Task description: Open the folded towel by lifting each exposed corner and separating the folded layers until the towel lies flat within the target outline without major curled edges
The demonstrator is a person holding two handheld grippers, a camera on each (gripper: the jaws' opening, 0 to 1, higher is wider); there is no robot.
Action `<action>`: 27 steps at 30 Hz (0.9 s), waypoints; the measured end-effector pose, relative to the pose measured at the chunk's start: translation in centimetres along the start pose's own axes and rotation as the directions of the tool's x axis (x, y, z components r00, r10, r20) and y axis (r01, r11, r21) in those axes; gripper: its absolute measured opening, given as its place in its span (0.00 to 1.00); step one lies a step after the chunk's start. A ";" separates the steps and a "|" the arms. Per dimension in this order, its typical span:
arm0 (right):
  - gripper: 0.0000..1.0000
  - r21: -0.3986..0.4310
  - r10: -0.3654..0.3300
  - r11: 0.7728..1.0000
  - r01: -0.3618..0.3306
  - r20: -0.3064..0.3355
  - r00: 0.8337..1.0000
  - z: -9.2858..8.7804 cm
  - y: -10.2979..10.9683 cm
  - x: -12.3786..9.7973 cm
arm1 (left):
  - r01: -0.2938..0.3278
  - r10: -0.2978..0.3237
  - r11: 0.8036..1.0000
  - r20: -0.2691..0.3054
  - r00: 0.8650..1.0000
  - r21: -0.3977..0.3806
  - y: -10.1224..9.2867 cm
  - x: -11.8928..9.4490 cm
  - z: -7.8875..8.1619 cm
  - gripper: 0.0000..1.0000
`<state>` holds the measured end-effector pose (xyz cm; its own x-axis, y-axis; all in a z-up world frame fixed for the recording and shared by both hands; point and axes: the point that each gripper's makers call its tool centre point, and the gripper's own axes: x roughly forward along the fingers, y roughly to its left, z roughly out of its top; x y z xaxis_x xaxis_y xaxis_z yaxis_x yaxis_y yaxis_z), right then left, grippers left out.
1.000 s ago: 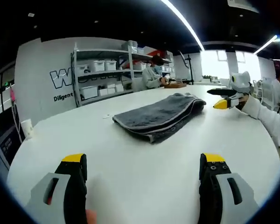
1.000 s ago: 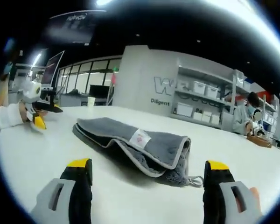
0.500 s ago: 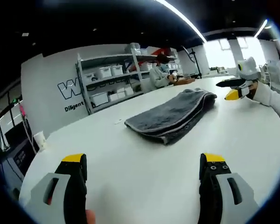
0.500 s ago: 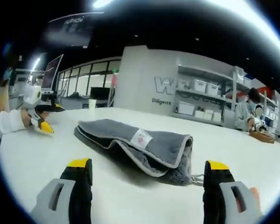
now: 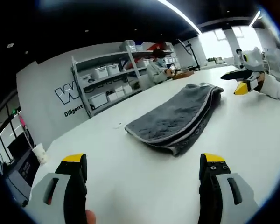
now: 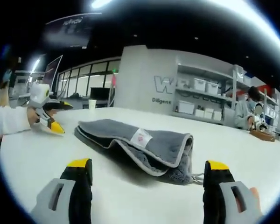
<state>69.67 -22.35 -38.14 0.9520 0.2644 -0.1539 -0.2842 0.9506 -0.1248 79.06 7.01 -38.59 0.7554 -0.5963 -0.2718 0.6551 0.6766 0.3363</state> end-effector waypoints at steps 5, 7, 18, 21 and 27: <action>0.99 -0.001 0.003 1.000 -0.003 -0.004 1.000 -0.1 0.1 0.1 | 0.009 -0.009 1.000 -0.003 1.000 0.022 0.1 0.8 0.3 0.98; 0.99 -0.005 0.002 1.000 -0.002 -0.005 1.000 -0.1 0.1 0.1 | 0.025 -0.025 1.000 0.000 1.000 0.018 -0.1 1.1 0.4 0.97; 0.99 -0.003 -0.001 1.000 0.001 0.002 1.000 0.1 0.0 -0.1 | 0.146 -0.148 0.982 -0.010 0.989 -0.118 -2.6 2.0 -0.3 0.78; 0.99 -0.005 -0.002 1.000 0.002 0.004 1.000 0.1 0.0 -0.1 | 0.165 -0.169 0.972 -0.005 0.986 -0.169 -3.1 1.9 -0.6 0.71; 0.99 -0.002 -0.007 1.000 0.007 0.001 1.000 0.1 -0.2 -0.1 | 0.217 -0.219 0.950 0.019 0.976 -0.225 -4.1 1.5 -0.6 0.54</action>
<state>69.69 -22.54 -38.02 0.9542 0.2580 -0.1517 -0.2778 0.9520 -0.1281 77.57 3.59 -40.90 0.5933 -0.7378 -0.3220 0.7901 0.6103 0.0574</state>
